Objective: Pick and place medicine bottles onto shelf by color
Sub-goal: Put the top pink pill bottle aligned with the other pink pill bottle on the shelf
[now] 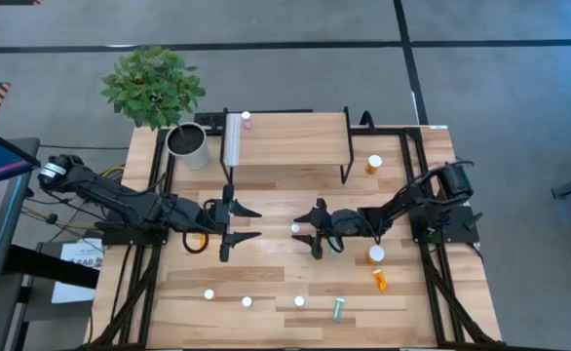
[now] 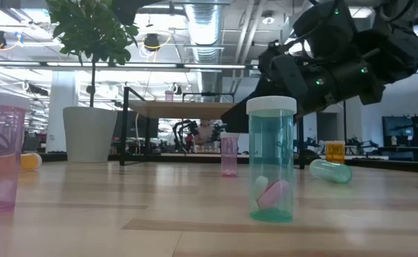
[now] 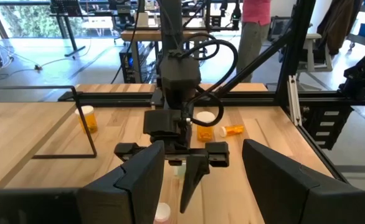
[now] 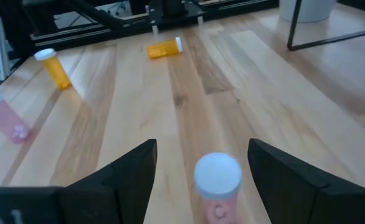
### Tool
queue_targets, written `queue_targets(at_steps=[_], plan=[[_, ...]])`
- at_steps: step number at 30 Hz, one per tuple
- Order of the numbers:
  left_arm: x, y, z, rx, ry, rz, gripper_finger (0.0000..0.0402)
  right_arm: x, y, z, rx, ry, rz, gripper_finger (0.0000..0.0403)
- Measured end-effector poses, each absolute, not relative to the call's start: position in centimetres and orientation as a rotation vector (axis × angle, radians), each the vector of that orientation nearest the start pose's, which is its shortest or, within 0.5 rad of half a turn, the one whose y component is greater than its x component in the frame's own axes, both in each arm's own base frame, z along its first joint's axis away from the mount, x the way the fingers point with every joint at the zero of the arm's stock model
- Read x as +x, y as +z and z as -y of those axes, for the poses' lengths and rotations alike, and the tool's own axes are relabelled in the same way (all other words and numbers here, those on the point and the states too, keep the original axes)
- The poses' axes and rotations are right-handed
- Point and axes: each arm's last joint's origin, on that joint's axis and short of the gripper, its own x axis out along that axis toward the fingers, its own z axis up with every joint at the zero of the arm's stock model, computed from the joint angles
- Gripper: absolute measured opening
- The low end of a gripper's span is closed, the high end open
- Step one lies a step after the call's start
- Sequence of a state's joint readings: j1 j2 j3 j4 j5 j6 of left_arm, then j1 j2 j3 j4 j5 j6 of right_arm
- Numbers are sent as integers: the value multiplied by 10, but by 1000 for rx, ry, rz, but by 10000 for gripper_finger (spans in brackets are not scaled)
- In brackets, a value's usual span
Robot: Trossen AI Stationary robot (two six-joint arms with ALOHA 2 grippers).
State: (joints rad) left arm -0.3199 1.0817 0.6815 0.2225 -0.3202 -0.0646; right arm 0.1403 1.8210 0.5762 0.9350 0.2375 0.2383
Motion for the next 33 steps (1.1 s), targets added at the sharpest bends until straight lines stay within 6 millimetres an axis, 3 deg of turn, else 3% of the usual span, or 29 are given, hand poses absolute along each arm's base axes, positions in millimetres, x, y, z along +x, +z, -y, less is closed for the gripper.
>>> queue_targets(at_steps=[7,33], plan=[[229,279,66,-25,8,-173,206,309,113,-31,196,-161,-335,275],[229,279,68,-17,0,-172,206,308,111,-36,190,-142,-355,267]])
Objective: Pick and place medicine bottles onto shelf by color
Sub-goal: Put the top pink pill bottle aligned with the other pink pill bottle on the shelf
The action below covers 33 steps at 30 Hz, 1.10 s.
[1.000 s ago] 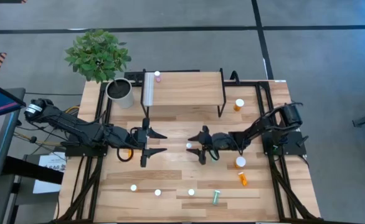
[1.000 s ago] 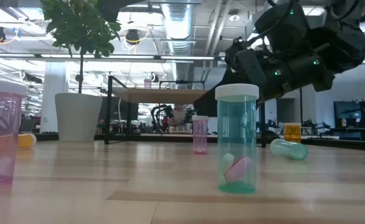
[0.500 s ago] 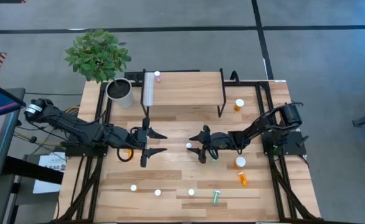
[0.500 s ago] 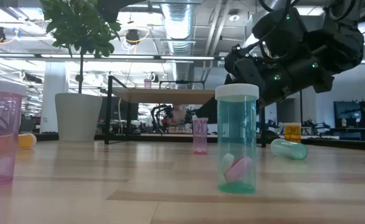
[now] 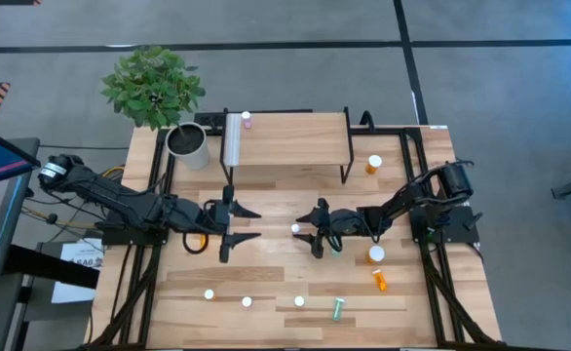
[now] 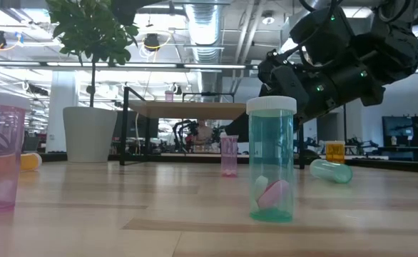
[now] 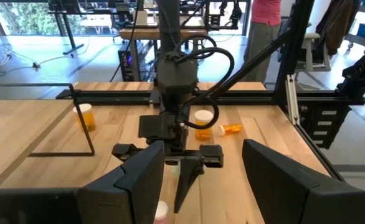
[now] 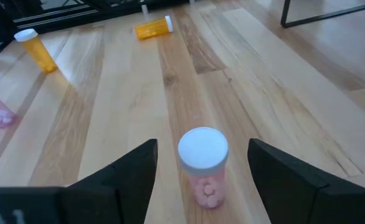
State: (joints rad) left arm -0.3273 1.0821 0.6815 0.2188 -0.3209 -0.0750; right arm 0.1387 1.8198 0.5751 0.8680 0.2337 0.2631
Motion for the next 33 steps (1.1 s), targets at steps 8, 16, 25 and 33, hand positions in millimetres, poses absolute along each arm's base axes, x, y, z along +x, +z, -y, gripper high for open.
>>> queue_targets(at_steps=[8,16,25,33], plan=[[229,279,68,-17,0,-172,206,308,111,-36,189,-142,-355,212],[229,279,69,-18,-4,-172,206,308,111,-36,184,-142,-355,157],[206,299,75,-42,-48,-95,206,309,115,-36,189,-140,-315,134],[175,296,74,41,142,-179,206,324,147,-35,142,-104,-240,137]])
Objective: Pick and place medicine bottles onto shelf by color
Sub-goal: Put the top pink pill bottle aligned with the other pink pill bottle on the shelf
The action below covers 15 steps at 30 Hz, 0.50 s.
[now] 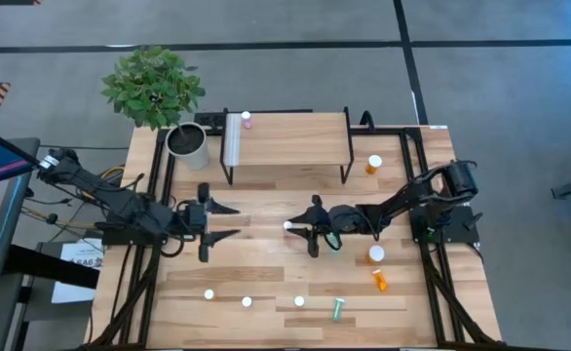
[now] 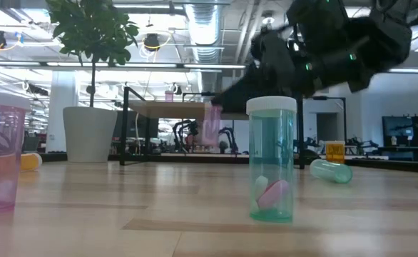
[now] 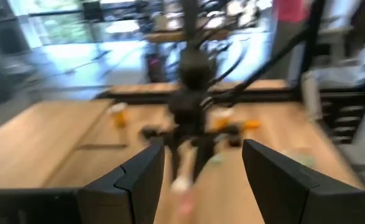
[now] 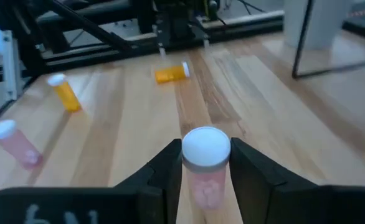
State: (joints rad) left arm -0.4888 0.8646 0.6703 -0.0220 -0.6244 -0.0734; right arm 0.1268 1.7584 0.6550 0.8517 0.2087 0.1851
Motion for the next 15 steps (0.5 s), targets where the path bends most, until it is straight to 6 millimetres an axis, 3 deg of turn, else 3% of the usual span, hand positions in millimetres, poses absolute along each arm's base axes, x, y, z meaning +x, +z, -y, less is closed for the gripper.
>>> queue_targets(at_steps=[8,15], plan=[[148,263,57,-7,209,-73,206,347,220,-17,-1,-140,-249,138],[122,245,43,-59,50,74,206,362,269,23,-36,-137,-179,136]])
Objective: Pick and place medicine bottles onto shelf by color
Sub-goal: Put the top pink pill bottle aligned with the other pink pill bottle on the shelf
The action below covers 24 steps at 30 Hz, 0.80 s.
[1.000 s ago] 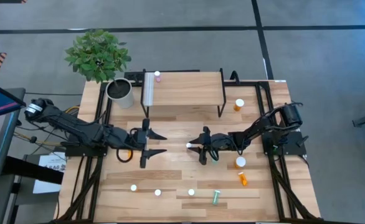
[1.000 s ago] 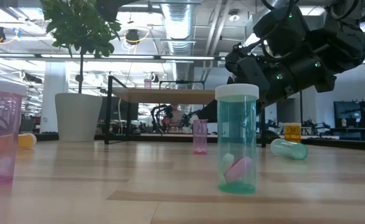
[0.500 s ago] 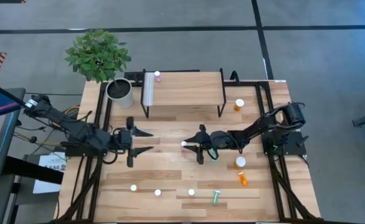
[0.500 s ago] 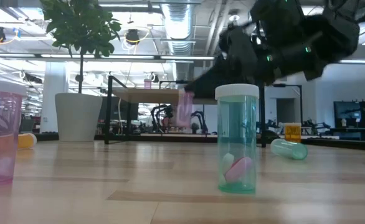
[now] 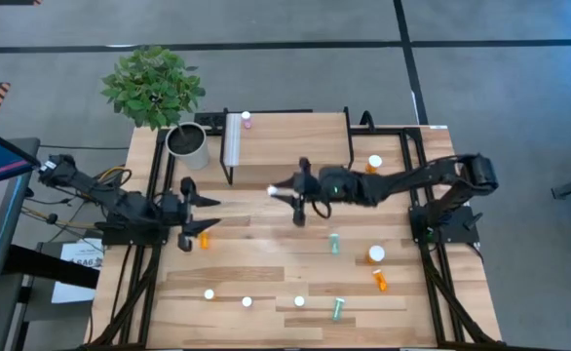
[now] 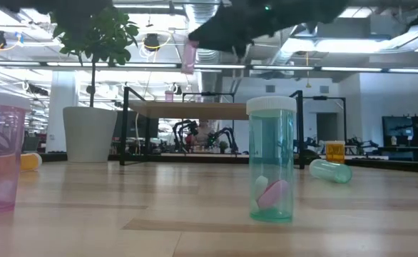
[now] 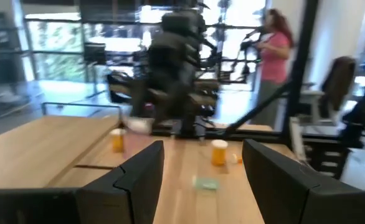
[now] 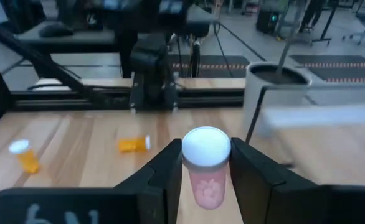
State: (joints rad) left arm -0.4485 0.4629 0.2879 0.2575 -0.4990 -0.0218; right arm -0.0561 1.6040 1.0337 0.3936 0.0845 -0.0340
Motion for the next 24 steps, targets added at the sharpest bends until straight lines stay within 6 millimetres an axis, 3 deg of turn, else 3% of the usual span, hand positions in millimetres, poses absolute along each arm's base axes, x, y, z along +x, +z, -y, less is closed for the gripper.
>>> queue_targets(at_steps=[11,19,24], plan=[[102,237,29,-123,89,208,206,382,309,98,-14,-199,-84,138],[102,237,29,-124,94,210,206,419,312,141,0,-192,-147,141],[102,237,29,-124,94,209,206,436,295,164,26,-207,-198,143]])
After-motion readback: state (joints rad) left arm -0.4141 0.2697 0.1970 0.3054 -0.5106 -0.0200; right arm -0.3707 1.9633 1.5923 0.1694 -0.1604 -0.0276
